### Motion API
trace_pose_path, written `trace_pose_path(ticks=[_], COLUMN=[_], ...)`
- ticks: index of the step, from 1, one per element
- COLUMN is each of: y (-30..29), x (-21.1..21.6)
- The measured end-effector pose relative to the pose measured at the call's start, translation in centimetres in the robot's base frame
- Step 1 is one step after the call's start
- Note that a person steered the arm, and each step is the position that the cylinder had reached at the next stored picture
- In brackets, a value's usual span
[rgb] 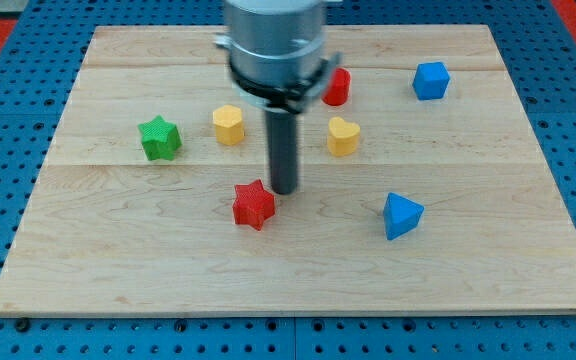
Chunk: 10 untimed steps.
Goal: Move red star close to red circle
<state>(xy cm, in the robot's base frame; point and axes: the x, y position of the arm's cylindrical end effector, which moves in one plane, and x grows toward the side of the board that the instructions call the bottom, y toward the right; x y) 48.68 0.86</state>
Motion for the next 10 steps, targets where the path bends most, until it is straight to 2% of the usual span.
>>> trace_pose_path(ticks=[1, 2, 3, 4, 5, 6, 7, 8, 10], y=[-1.5, -9.2, -8.3, -3.7, -4.2, -2.3, -2.0, -1.7, 0.1], x=[5.7, 7.1, 2.3, 1.9, 7.1, 7.0, 1.3, -1.3, 2.0])
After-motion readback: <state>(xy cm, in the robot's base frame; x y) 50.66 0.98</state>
